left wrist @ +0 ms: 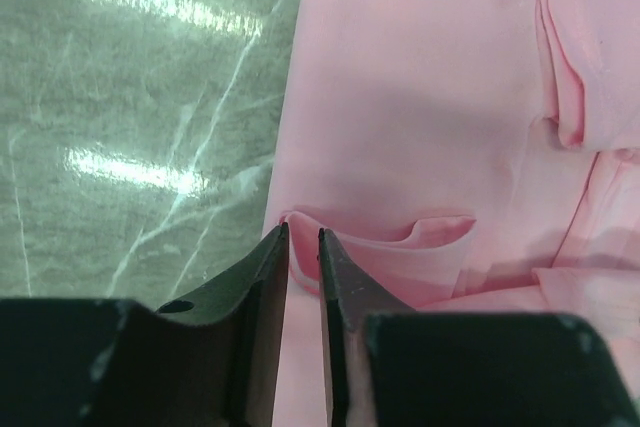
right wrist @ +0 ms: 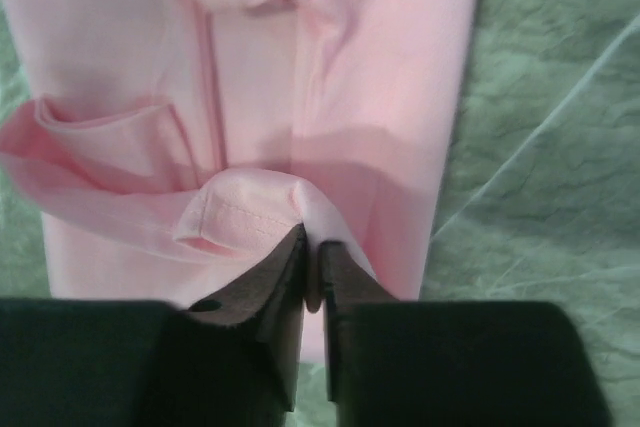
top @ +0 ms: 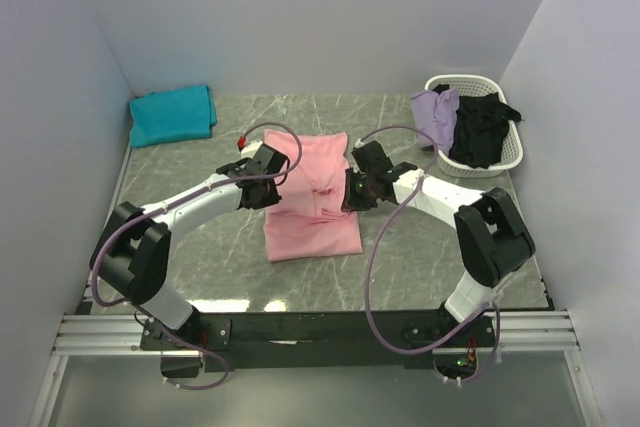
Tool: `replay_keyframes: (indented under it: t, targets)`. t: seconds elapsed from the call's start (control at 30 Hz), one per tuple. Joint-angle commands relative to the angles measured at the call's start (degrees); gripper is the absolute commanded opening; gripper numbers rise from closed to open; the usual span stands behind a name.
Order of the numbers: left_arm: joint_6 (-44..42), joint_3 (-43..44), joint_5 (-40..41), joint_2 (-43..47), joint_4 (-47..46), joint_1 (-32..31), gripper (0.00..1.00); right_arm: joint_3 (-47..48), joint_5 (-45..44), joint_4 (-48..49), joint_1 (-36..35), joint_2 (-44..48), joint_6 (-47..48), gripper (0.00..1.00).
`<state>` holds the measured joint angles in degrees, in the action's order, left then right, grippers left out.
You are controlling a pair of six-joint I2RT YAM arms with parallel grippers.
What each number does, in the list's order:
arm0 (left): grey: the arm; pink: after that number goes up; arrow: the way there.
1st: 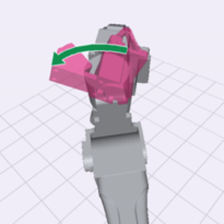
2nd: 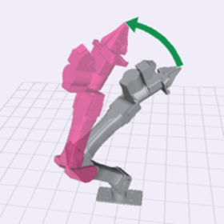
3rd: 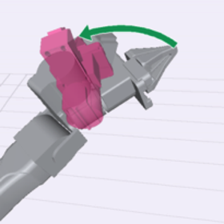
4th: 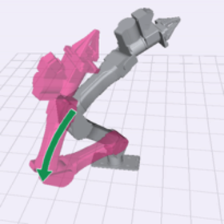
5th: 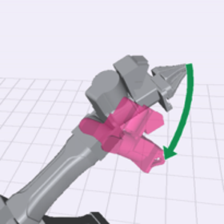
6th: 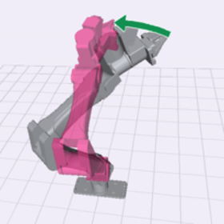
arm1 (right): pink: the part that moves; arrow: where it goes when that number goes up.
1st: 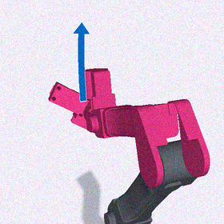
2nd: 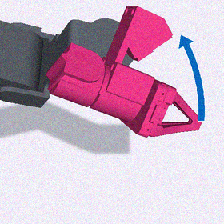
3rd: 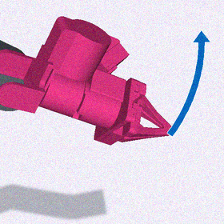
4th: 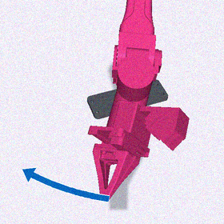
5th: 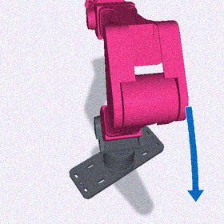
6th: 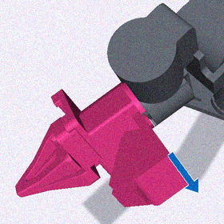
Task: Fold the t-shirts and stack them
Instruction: Fold the tshirt
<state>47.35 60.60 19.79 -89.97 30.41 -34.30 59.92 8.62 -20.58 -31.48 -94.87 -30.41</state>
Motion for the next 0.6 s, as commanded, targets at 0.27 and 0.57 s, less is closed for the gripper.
replay_keyframes:
  t: [0.27,0.57]
  targets:
    - [-2.35,-3.10,-1.95,3.57,-3.34,0.91,0.62,1.69,-3.00,2.65,1.51,1.88,2.29,0.74]
    - [-1.04,-10.93,-8.89,6.74,-9.23,0.99,0.62,0.37,-2.47,0.80,1.69,5.31,3.34,0.77]
